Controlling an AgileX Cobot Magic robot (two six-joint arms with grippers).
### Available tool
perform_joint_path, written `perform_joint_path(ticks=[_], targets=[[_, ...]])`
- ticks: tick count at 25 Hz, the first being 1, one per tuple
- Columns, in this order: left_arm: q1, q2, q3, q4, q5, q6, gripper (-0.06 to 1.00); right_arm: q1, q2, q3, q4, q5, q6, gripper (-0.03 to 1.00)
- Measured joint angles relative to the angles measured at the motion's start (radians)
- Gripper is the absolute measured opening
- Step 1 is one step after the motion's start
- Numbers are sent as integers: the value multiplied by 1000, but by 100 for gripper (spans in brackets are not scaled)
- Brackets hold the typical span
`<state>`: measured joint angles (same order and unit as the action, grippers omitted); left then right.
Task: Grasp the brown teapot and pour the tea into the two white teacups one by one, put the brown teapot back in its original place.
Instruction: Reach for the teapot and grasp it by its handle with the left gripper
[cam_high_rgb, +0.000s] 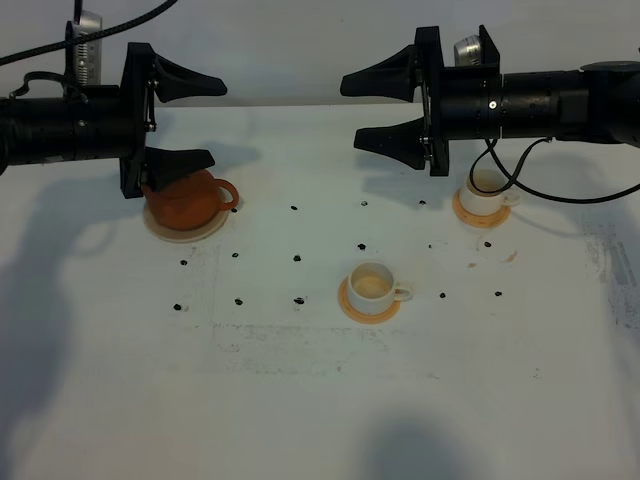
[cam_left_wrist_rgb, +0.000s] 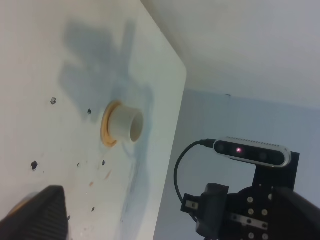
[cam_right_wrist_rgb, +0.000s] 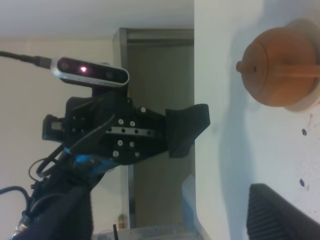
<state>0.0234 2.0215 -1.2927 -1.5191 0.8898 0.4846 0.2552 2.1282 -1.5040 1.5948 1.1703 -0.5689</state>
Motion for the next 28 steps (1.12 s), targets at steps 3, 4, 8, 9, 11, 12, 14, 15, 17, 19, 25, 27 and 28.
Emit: perform_joint_path(ticks=[3, 4, 8, 9, 11, 12, 14, 15, 17, 19, 25, 27, 28], targets=[[0, 0, 0, 0, 0, 0, 77, 0, 0, 0, 0, 0, 0, 62], [0, 0, 0, 0, 0, 0, 77, 0, 0, 0, 0, 0, 0, 62], [0, 0, 0, 0, 0, 0, 77, 0, 0, 0, -1, 0, 0, 61], [0, 0, 0, 0, 0, 0, 77, 0, 0, 0, -1, -1, -1, 61], [0, 0, 0, 0, 1, 0, 77, 0, 0, 0, -6, -1, -1, 61], [0, 0, 0, 0, 4, 4, 77, 0, 0, 0, -11, -1, -2, 61], [0, 0, 0, 0, 17, 36, 77, 0, 0, 0, -30, -1, -11, 61], [0, 0, 0, 0, 25, 64, 77, 0, 0, 0, -38, -1, -17, 61], [0, 0, -2, -2, 35, 117, 77, 0, 0, 0, -50, 1, -42, 60], [0, 0, -18, -6, 53, 184, 76, -2, 0, -1, -58, 2, -81, 59], [-1, -44, -94, 59, 99, 320, 72, -13, -54, -78, -249, -26, -133, 58], [-7, -86, -113, 155, 73, 319, 71, -14, -99, -120, -379, -64, -105, 58], [-14, -113, -120, 222, 49, 314, 70, -14, -123, -137, -439, -84, -83, 58]])
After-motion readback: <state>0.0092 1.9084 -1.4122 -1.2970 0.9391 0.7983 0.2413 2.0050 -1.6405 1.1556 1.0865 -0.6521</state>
